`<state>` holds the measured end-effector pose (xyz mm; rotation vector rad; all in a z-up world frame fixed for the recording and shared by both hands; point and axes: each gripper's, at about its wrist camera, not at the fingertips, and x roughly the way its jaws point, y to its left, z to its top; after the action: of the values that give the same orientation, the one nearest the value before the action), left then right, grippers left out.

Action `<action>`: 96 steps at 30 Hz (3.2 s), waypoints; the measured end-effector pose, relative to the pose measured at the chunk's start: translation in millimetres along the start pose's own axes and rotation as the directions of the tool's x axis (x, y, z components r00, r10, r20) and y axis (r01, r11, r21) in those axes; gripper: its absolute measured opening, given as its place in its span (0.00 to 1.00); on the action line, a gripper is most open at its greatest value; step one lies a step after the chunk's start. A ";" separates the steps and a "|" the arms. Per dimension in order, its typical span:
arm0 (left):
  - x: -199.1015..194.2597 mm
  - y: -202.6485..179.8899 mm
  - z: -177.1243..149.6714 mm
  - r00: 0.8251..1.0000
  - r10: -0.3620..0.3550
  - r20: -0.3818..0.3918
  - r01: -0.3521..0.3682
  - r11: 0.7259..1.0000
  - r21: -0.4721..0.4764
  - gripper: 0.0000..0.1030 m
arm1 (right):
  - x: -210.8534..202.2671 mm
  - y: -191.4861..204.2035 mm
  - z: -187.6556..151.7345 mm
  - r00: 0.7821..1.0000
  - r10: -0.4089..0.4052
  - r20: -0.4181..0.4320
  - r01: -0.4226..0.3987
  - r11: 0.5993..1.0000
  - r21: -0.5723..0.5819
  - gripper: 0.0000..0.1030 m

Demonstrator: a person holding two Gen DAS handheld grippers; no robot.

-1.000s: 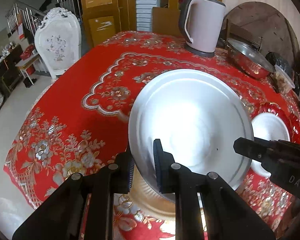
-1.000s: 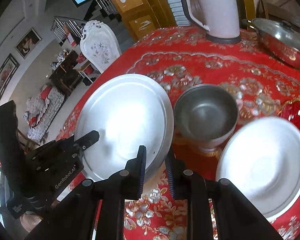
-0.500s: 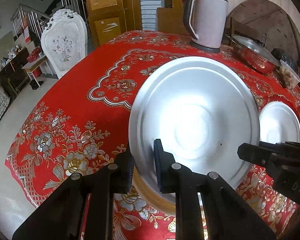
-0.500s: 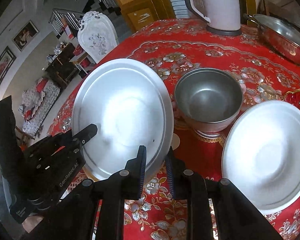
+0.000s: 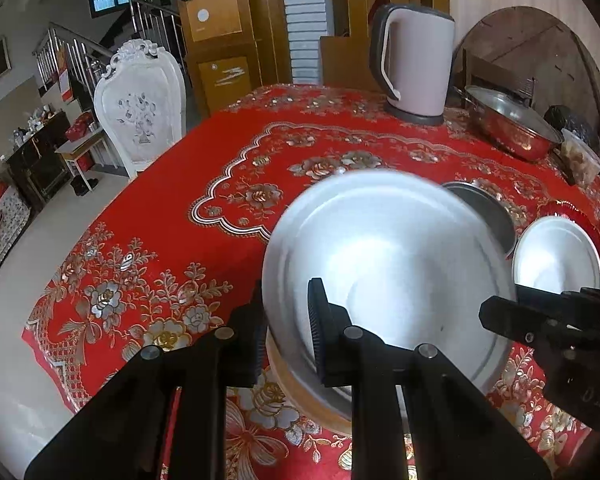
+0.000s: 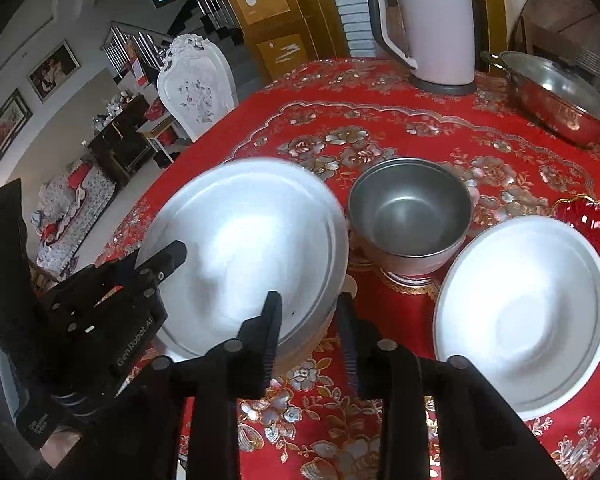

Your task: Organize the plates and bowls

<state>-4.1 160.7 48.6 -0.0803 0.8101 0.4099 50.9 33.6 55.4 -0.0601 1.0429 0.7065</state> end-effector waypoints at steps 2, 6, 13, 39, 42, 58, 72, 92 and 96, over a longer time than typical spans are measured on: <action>-2.8 -0.6 0.1 1.000 0.004 0.011 -0.004 1.000 0.006 0.32 | -3.2 -0.3 -0.5 1.000 -0.006 0.014 0.006 1.000 -0.003 0.32; -13.7 -1.9 -0.5 0.998 0.015 0.055 -0.016 1.000 0.019 0.55 | -8.5 -0.9 -3.1 1.000 -0.004 0.020 0.004 1.000 -0.004 0.34; -29.9 -10.4 -1.3 0.996 -0.013 0.089 0.009 0.999 0.045 0.58 | -25.5 -6.3 -11.3 0.997 -0.029 0.066 0.029 1.000 0.001 0.49; -59.7 -112.8 -17.6 0.964 -0.252 0.087 0.231 0.953 0.196 0.65 | -109.9 -106.6 -68.2 0.967 -0.192 0.169 0.158 0.967 0.198 0.69; -58.7 -121.7 -18.4 0.958 -0.276 0.072 0.258 0.946 0.197 0.65 | -118.0 -117.4 -76.2 0.962 -0.215 0.168 0.176 0.959 0.220 0.69; -70.8 -195.9 -25.8 0.920 -0.392 -0.003 0.378 0.886 0.268 0.65 | -165.1 -195.2 -109.5 0.937 -0.305 0.169 0.222 0.896 0.385 0.71; -54.6 -185.9 -26.9 0.932 -0.360 -0.034 0.358 0.904 0.233 0.65 | -148.8 -195.7 -94.9 0.957 -0.234 0.169 0.157 0.914 0.374 0.71; -30.1 -152.5 -25.8 0.896 -0.419 -0.148 0.436 0.892 0.116 0.66 | -96.2 -177.6 -46.3 0.983 -0.121 0.135 0.069 0.940 0.334 0.71; -32.1 -155.2 -29.0 0.881 -0.441 -0.174 0.465 0.874 0.139 0.66 | -90.6 -181.4 -43.8 0.984 -0.122 0.126 0.072 0.936 0.345 0.71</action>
<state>16.1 1.2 38.4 -0.1312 0.9303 -0.1178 91.3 -169.9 55.3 0.2348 1.0005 0.4264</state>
